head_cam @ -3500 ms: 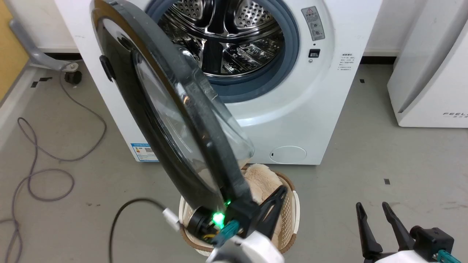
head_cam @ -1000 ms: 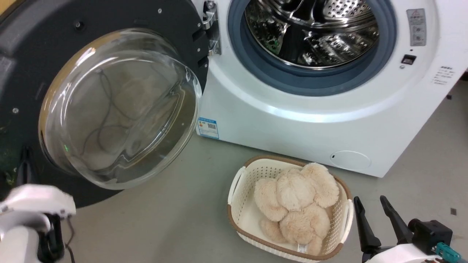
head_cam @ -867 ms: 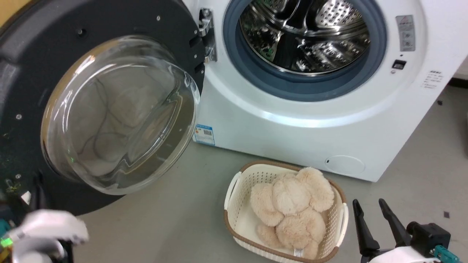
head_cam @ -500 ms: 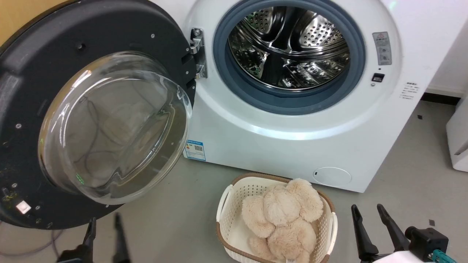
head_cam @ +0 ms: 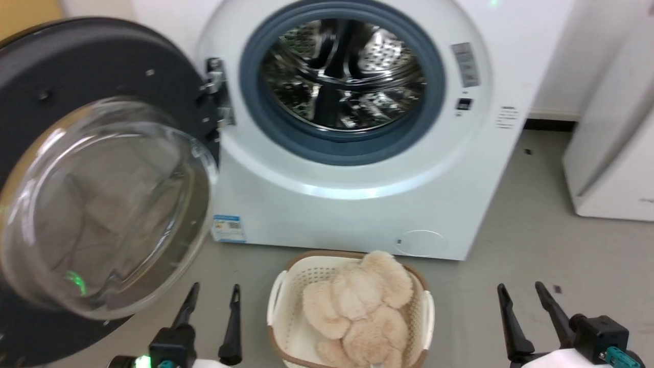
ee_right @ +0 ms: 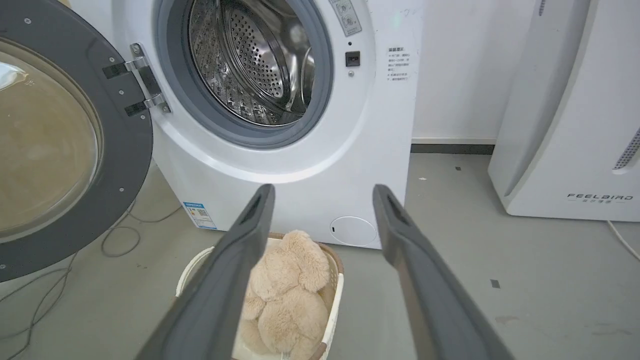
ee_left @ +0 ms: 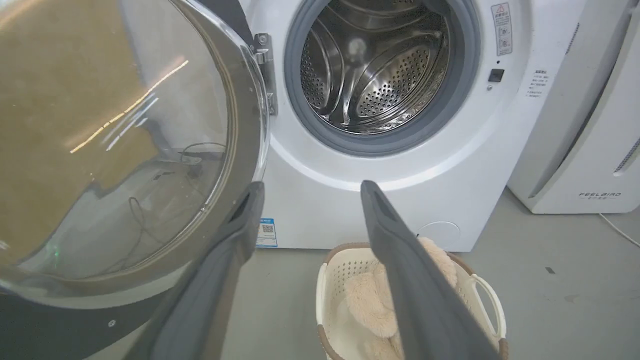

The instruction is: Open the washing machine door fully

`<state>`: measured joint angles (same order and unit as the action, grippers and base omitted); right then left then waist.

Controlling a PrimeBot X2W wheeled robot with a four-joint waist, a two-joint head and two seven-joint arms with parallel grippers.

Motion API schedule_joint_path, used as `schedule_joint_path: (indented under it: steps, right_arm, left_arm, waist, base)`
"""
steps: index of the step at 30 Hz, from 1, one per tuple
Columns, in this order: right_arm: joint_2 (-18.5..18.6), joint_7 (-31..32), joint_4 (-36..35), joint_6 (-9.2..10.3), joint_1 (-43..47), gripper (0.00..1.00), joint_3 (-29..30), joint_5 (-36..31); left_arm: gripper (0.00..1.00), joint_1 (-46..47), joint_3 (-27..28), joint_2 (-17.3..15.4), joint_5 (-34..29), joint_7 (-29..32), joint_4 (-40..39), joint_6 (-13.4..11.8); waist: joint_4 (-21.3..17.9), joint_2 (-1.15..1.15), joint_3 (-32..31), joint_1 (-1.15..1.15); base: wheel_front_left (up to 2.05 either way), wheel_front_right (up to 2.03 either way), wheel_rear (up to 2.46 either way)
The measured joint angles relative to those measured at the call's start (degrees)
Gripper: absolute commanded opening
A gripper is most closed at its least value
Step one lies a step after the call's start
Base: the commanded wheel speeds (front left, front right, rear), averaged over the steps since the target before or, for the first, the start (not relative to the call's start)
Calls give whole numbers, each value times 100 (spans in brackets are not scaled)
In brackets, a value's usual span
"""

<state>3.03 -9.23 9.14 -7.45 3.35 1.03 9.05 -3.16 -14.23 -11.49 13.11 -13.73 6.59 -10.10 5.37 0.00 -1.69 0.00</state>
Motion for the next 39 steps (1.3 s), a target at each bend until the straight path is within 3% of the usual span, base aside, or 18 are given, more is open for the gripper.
schedule_joint_path:
  steps: [10,22,23,39]
  right_arm:
    - [1,82,-123,0,45,100,90,-68]
    - [1,99,-153,0,94,100,88,-48]
    - [1,104,-151,0,92,0,87,-48]
    - [1,182,-191,0,88,0,67,-98]
  left_arm:
    - [100,139,-192,54,-34,56,249,46]
    - [100,202,-215,65,-5,47,310,44]
    - [0,201,-211,65,0,55,309,45]
    - [0,200,-70,144,-93,179,240,124]
  waist:
    - [-600,0,-8,0]
    - [-656,0,54,0]
    - [-656,0,55,0]
    - [-644,0,68,0]
  base:
    - [0,0,0]
    - [0,0,0]
    - [0,0,0]
    - [0,0,0]
